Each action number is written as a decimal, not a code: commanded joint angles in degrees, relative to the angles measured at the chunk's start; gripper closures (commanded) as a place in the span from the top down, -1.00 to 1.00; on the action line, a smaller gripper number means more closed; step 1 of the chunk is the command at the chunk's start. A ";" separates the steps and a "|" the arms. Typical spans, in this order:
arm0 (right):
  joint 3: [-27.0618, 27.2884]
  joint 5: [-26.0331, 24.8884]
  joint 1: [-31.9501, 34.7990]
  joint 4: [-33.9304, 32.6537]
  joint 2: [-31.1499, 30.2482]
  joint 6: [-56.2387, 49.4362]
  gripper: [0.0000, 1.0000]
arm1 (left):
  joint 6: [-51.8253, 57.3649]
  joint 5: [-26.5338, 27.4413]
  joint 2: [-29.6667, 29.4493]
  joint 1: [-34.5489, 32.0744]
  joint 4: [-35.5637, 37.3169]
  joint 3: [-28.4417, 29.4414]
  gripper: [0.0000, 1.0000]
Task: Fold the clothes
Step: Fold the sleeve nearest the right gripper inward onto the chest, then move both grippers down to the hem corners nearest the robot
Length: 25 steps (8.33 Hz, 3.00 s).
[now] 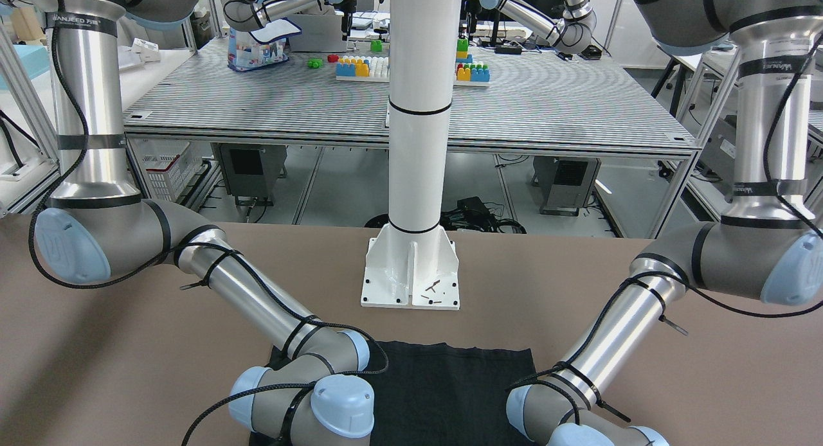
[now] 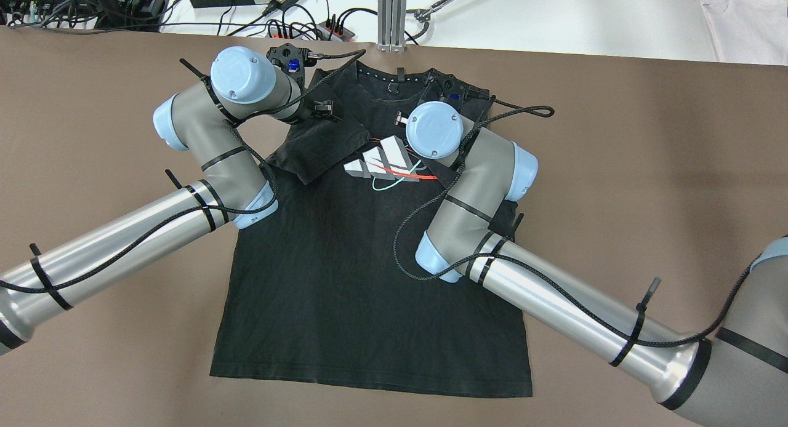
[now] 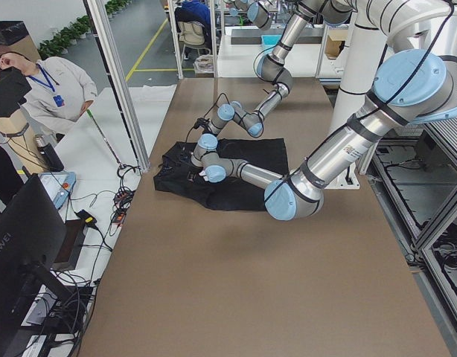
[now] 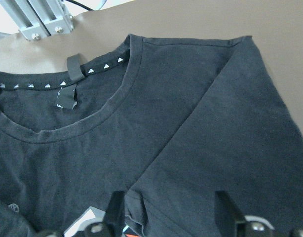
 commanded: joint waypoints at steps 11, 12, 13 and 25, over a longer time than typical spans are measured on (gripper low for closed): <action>52.95 -0.51 -21.40 0.57 -42.58 18.60 0.89 | -31.01 17.08 43.70 23.36 0.38 -54.64 1.00; 53.74 -1.12 -23.33 0.66 -45.12 20.65 0.89 | -33.56 18.31 47.41 25.91 0.20 -58.25 1.00; 54.70 -4.26 -25.78 1.18 -47.32 21.10 0.89 | -36.02 19.89 50.40 29.25 0.20 -60.99 1.00; 59.64 -12.20 -34.69 3.03 -56.84 25.15 0.89 | -36.22 26.58 57.38 41.41 0.11 -58.91 0.01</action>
